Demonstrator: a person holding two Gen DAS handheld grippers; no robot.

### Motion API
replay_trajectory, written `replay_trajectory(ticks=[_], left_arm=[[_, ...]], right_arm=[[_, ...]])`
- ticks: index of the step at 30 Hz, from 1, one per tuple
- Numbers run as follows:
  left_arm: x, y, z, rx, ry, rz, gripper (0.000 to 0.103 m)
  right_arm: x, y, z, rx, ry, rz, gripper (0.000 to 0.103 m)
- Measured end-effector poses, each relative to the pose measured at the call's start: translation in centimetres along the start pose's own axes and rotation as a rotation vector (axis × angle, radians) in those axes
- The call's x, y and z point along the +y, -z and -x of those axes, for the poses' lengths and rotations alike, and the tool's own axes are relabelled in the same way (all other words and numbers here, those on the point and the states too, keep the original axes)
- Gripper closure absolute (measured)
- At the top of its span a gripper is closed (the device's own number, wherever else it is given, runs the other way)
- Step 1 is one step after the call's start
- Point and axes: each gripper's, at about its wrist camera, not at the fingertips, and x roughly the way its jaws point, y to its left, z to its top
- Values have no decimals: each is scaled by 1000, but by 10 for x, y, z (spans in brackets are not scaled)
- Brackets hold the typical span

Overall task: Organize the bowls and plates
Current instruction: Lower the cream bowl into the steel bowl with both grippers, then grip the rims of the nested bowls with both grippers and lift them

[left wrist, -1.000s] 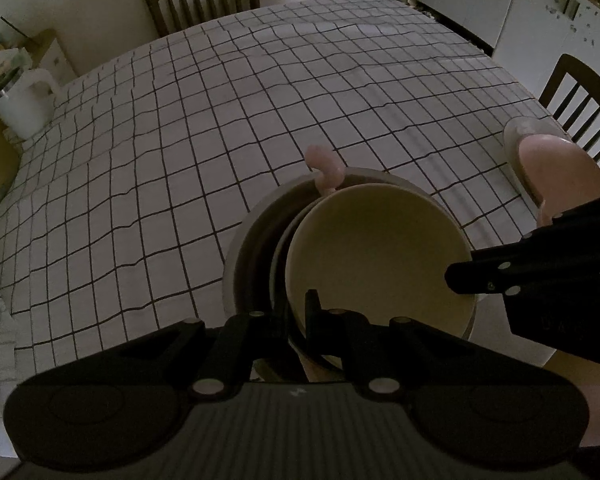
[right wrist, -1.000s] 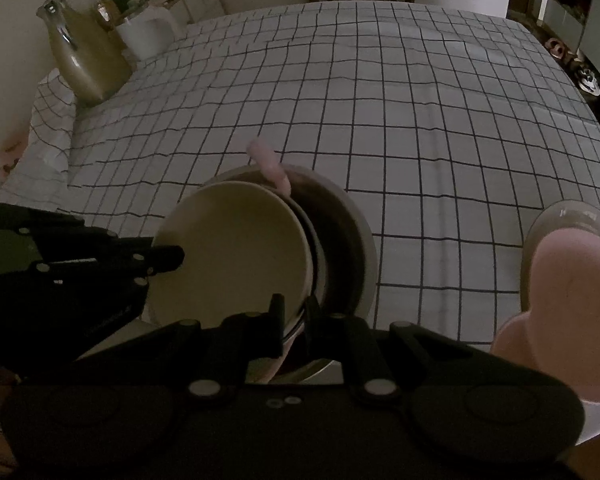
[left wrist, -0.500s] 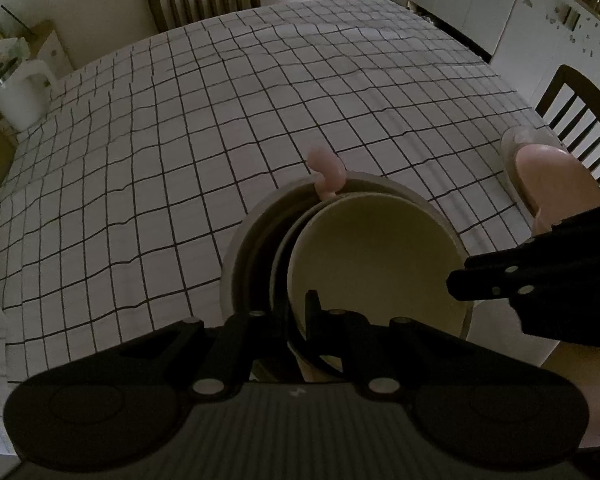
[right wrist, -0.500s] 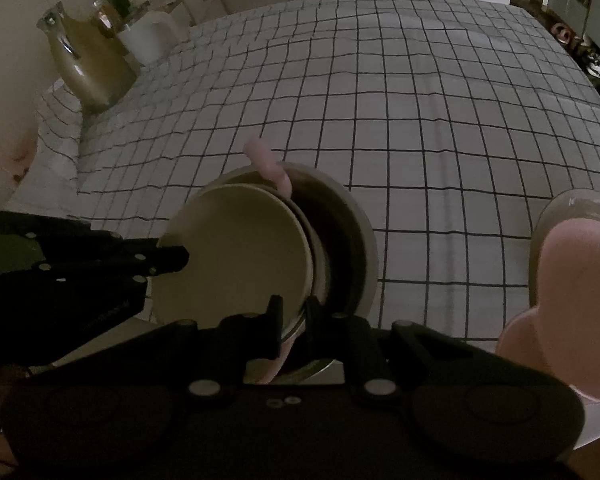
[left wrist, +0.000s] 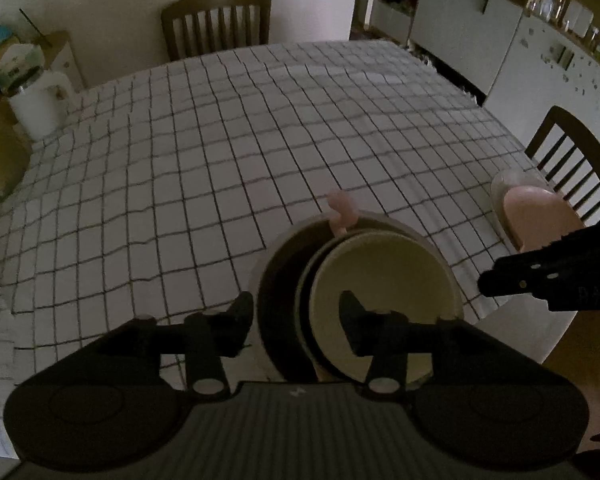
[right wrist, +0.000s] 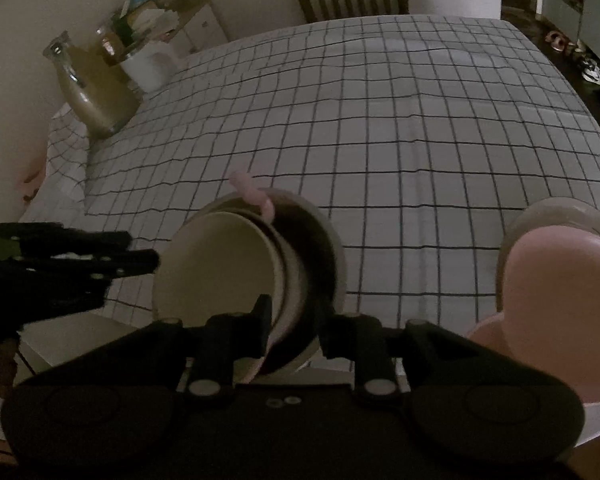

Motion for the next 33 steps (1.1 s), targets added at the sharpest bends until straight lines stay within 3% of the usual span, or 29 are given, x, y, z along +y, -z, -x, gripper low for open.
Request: replay_trajectory(ticks=[3, 5, 6, 7, 14, 23, 33], left_arm=[[7, 0, 0, -6, -21, 13, 44], [15, 1, -4, -3, -31, 32, 41], [18, 1, -7, 4, -34, 41, 41], [22, 2, -11, 11, -36, 51, 41], [51, 10, -43, 87, -31, 141, 41], [59, 20, -67, 148, 10, 183, 42], [55, 16, -77, 168, 68, 195, 75]], right_arm=[[-5, 2, 2, -6, 4, -1, 66], [-6, 4, 3, -9, 8, -2, 53], [-7, 5, 2, -13, 16, -2, 41], [-8, 5, 2, -19, 23, 0, 38], [-19, 9, -13, 10, 44, -21, 38], [-30, 13, -39, 61, 59, -76, 48], [-17, 10, -60, 97, 50, -91, 73]])
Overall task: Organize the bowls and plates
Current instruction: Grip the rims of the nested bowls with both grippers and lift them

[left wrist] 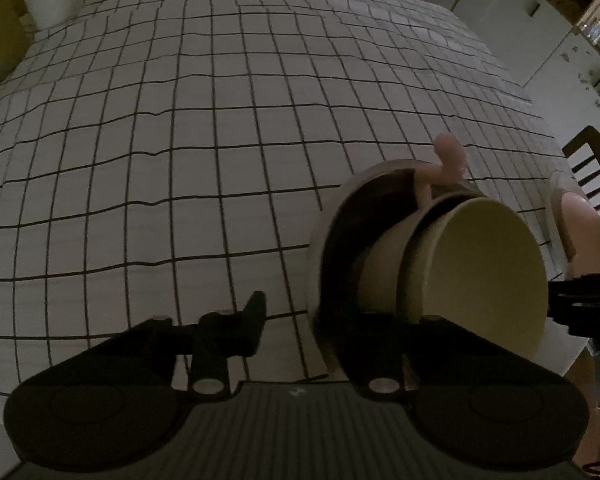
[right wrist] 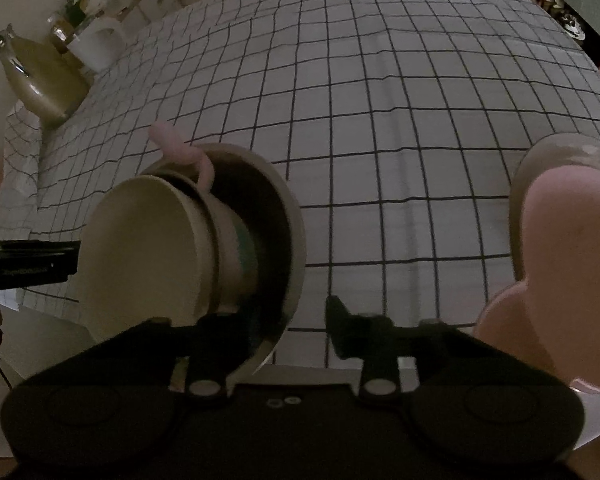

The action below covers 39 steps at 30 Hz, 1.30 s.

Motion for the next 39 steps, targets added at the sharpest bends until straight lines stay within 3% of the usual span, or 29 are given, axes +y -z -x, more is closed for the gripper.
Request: replay_trajectory(ticks=[6, 25, 30, 39], left_arm=[[-9, -4, -3, 12, 18, -27, 92], [-26, -11, 15, -7, 18, -48, 93], [-47, -27, 30, -5, 41, -43, 93], [-119, -58, 38, -25, 67, -143, 93]], right_arm=[[8, -1, -6, 6, 5, 7, 84], [10, 3, 8, -15, 78, -50, 90], [0, -1, 32, -33, 78, -66, 90], [-41, -13, 87, -104, 108, -109, 90]])
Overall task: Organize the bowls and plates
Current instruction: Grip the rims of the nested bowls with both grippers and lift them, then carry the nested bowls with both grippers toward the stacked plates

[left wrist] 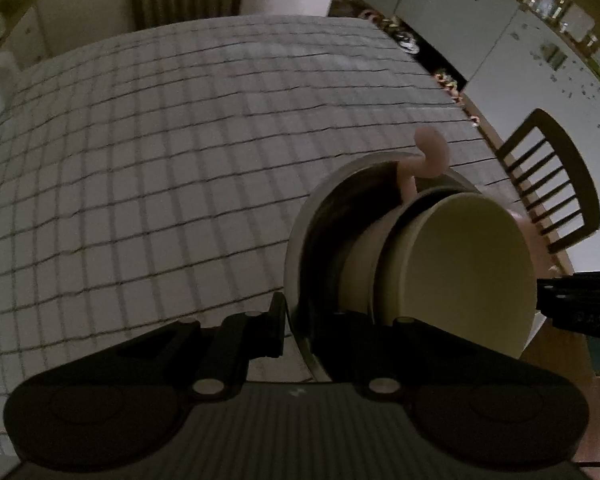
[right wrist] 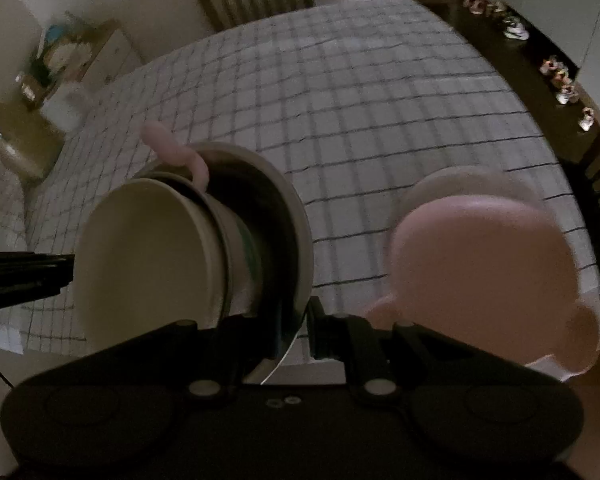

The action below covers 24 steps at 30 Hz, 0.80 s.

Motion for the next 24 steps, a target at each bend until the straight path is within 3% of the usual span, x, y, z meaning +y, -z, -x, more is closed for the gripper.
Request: replay_trajectory(ticks=[13, 24], left_arm=[[-110, -46, -40, 6, 29, -129, 93], [-164, -59, -96, 65, 40, -179, 93]], right_arm=[[-98, -17, 33, -62, 78, -123, 90], [-173, -14, 19, -11, 112, -217, 90]])
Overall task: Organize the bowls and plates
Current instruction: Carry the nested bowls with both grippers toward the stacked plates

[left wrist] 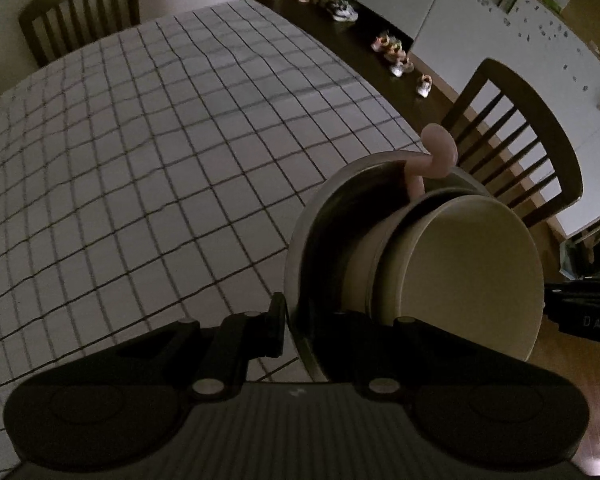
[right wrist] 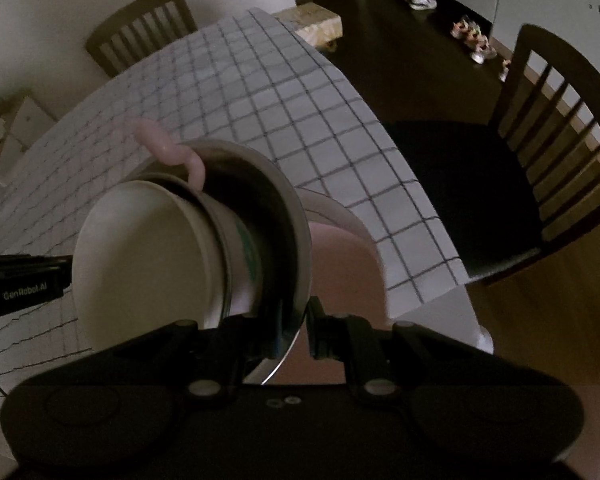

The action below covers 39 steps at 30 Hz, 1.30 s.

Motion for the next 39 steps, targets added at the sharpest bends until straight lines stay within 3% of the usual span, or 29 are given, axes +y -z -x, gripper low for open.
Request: replay_trajectory(ticks=[10, 32, 37, 39], left_arm=[[-10, -6, -30, 39, -7, -28, 93], [-20, 9, -18, 1, -8, -96, 91], [-20, 16, -8, -32, -19, -106, 73], [-21, 19, -2, -49, -21, -114, 73]], right_arm=[[-18, -2, -22, 55, 16, -7, 90], [-27, 10, -21, 34, 31, -80, 84], [-28, 15, -12, 3, 44, -84, 81], [-29, 19, -6, -17, 42, -89, 80]])
